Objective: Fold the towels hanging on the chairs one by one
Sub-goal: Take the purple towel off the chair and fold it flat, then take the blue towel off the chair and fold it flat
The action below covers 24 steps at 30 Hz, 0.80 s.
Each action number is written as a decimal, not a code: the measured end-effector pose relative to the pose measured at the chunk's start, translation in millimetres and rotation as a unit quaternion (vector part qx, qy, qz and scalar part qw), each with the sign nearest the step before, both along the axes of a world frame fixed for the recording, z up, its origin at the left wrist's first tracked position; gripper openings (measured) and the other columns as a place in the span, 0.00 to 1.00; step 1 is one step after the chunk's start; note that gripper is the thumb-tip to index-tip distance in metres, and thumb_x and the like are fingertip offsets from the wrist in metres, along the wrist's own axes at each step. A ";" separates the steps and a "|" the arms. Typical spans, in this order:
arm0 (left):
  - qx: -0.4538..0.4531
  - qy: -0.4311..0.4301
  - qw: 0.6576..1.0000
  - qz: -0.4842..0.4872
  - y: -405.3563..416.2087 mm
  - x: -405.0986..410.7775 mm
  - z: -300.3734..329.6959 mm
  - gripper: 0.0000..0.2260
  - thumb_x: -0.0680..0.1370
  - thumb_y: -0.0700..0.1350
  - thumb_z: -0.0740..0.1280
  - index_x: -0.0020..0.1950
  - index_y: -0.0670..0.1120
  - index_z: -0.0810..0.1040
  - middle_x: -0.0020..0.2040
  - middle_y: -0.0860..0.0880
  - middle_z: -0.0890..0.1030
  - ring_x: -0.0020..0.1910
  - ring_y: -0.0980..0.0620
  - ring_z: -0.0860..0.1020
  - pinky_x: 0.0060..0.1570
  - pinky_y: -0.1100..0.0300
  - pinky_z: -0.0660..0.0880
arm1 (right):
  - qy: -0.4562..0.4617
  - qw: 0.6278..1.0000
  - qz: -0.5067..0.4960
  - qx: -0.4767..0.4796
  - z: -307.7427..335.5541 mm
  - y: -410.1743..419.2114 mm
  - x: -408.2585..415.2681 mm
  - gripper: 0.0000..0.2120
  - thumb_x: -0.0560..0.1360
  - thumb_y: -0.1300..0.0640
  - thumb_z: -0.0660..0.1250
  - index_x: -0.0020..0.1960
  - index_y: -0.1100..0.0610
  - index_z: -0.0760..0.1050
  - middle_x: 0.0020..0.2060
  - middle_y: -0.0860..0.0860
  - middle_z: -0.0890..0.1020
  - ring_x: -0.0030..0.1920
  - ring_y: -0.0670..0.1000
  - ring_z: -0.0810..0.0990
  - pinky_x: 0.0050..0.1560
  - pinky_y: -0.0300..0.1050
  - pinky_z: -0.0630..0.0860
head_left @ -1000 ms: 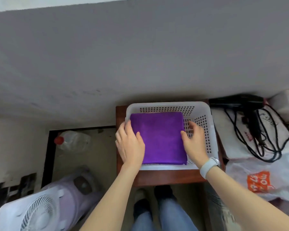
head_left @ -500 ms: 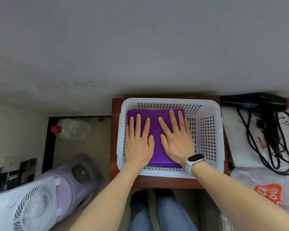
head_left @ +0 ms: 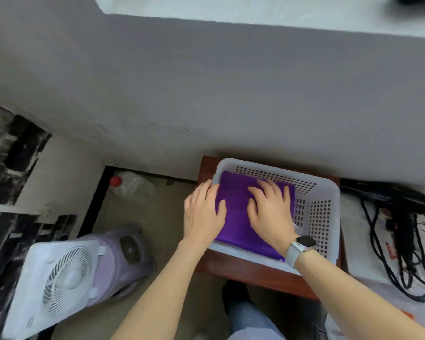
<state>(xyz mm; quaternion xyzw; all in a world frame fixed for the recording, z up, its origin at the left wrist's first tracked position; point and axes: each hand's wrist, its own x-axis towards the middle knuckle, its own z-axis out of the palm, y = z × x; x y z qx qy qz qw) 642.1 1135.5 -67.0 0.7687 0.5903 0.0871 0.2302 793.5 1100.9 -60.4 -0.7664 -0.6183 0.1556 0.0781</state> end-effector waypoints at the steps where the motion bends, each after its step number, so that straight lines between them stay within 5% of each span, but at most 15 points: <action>1: -0.003 -0.002 0.999 0.036 -4.0 -15.9 7.5 0.19 0.79 0.49 0.59 0.70 0.46 0.67 0.71 0.48 0.67 0.71 0.51 0.64 0.69 0.54 0.58 | 0.035 0.999 0.025 0.006 8.6 3.0 -12.7 0.16 0.75 0.57 0.57 0.60 0.57 0.75 0.60 0.56 0.78 0.64 0.59 0.73 0.67 0.60 0.64; 7: 0.009 0.009 0.974 0.227 -67.5 -151.6 54.7 0.16 0.78 0.48 0.60 0.65 0.47 0.71 0.65 0.49 0.73 0.65 0.48 0.69 0.64 0.53 0.63 | 0.121 0.962 0.243 -0.007 52.4 1.7 -134.9 0.16 0.78 0.55 0.54 0.61 0.57 0.73 0.55 0.55 0.79 0.56 0.58 0.75 0.54 0.52 0.73; 13: 0.042 -0.004 0.899 0.436 -230.7 -302.5 101.7 0.15 0.78 0.46 0.61 0.64 0.43 0.73 0.63 0.45 0.75 0.63 0.45 0.72 0.60 0.55 0.66 | 0.137 0.898 0.418 -0.027 86.9 -96.4 -299.7 0.12 0.77 0.56 0.54 0.54 0.58 0.74 0.50 0.55 0.78 0.53 0.58 0.76 0.51 0.51 0.74; 17: 0.056 0.000 0.836 0.546 -379.3 -380.1 119.8 0.15 0.78 0.48 0.59 0.63 0.45 0.73 0.62 0.48 0.76 0.62 0.46 0.73 0.60 0.55 0.69 | 0.139 0.831 0.534 -0.064 107.3 -205.3 -405.8 0.09 0.75 0.60 0.56 0.48 0.59 0.74 0.48 0.56 0.79 0.52 0.60 0.77 0.47 0.49 0.73; 20: 0.080 0.005 0.780 0.621 -489.5 -424.4 128.9 0.16 0.77 0.49 0.59 0.61 0.44 0.75 0.59 0.46 0.78 0.60 0.45 0.75 0.58 0.54 0.71 | 0.137 0.765 0.625 -0.069 119.5 -289.4 -474.3 0.11 0.77 0.60 0.55 0.35 0.53 0.64 0.43 0.58 0.78 0.47 0.60 0.78 0.40 0.44 0.66; 24: 0.097 0.023 0.682 0.725 -616.0 -457.2 142.3 0.12 0.76 0.46 0.63 0.57 0.44 0.77 0.55 0.44 0.79 0.56 0.43 0.76 0.55 0.53 0.73 | 0.140 0.685 0.709 -0.093 134.5 -393.1 -544.5 0.09 0.78 0.56 0.54 0.44 0.56 0.72 0.49 0.58 0.80 0.51 0.61 0.77 0.46 0.47 0.70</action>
